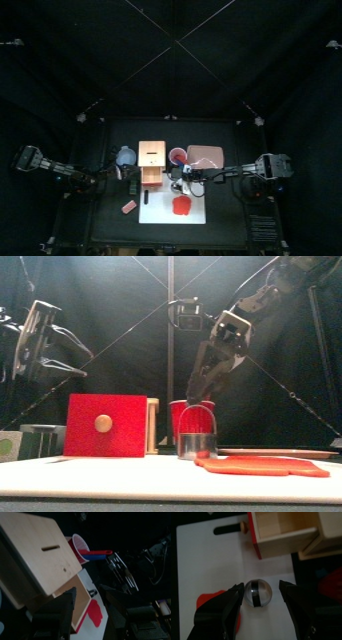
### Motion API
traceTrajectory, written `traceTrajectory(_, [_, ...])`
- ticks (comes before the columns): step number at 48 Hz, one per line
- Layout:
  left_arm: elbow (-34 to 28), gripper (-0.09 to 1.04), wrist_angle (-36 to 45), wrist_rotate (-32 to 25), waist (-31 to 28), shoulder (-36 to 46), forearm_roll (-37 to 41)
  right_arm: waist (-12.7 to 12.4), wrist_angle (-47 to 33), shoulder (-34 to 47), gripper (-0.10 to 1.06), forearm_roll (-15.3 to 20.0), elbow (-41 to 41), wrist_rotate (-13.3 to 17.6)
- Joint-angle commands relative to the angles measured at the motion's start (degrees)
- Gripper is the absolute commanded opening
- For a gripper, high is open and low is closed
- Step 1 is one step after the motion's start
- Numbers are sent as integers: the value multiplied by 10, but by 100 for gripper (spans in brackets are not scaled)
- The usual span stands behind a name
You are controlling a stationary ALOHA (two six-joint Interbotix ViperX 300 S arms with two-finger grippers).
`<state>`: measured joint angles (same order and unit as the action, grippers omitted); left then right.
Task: Get the cutter from the drawer then cut the dough then place the extra dough in the bowl
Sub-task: Shut the drawer
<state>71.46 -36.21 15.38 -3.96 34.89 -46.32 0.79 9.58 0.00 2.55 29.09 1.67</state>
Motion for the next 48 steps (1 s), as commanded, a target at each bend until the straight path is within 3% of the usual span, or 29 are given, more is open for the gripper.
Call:
traceTrajectory(1, [-54, 77, 65, -2, -95, -8, 25, 20, -24, 26, 81, -4, -45, 1])
traceTrajectory(8, [-119, 59, 235, -2, -258, -25, 53, 38, -30, 85, 56, -4, -104, 1])
traceTrajectory(13, [-154, 42, 287, -3, -312, -56, 68, 39, -25, 117, 42, -8, -134, 1])
traceTrajectory(15, [-164, 37, 287, -2, -318, -76, 82, 37, -25, 129, 40, -5, -146, 2])
traceTrajectory(21, [-202, 38, 289, -2, -321, -152, 97, 35, -22, 168, 39, -5, -179, 3])
traceTrajectory(30, [-281, 38, 310, -1, -322, -266, 97, 28, 49, 212, 40, -15, -232, 2])
traceTrajectory(37, [-297, 38, 343, -1, -322, -294, 96, 18, 66, 220, 40, -34, -251, 3])
traceTrajectory(48, [-285, 38, 374, 1, -323, -294, 94, -17, 84, 221, 40, -58, -262, 3])
